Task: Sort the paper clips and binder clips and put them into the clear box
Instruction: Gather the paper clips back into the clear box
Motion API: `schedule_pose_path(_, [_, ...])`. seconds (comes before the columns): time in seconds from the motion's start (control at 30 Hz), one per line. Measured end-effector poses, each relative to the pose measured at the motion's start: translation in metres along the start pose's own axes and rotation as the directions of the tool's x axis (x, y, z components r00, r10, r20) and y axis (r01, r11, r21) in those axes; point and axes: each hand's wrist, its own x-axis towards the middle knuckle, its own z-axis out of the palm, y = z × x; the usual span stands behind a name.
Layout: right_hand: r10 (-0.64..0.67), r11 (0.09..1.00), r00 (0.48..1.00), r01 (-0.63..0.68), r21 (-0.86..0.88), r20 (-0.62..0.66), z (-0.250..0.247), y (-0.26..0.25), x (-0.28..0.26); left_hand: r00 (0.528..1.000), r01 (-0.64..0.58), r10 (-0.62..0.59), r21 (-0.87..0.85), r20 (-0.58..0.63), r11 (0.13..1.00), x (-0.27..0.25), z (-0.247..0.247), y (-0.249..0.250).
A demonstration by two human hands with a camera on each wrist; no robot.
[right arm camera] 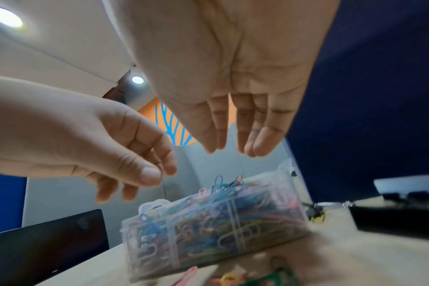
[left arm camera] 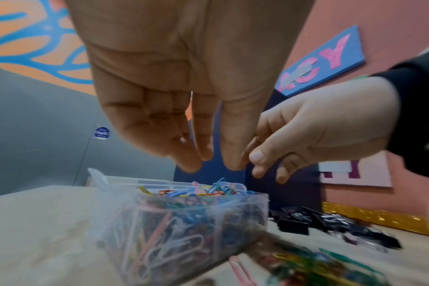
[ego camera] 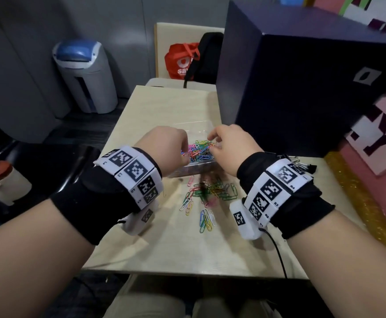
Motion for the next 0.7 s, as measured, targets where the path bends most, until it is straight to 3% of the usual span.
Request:
schedule_pose_path(0.1, [0.071, 0.968, 0.98, -0.022, -0.25, 0.187, -0.011, 0.002, -0.011, 0.984, -0.082, 0.07, 0.071, 0.165, 0.994, -0.013, 0.006, 0.008])
schedule_pose_path(0.17, [0.14, 0.896, 0.917, 0.044, -0.442, 0.373, -0.013, 0.0, -0.021, 0.944, -0.137, 0.081, 0.156, 0.321, 0.978, -0.017, 0.016, 0.012])
schedule_pose_path(0.27, [0.207, 0.865, 0.863, 0.058, -0.498, 0.46, 0.0, 0.0, -0.031, 0.897, -0.194, 0.074, 0.236, 0.436, 0.952, -0.018, 0.029, 0.015])
schedule_pose_path(0.47, [0.024, 0.927, 0.887, 0.153, -0.343, 0.461, 0.022, -0.005, -0.033, 0.92, -0.235, 0.12, 0.277, 0.374, 0.932, -0.016, 0.032, 0.022])
schedule_pose_path(0.7, [-0.063, 0.899, 0.906, 0.233, -0.37, 0.418, 0.019, -0.004, -0.029, 0.935, -0.172, 0.073, 0.262, 0.348, 0.95, -0.015, 0.033, 0.023])
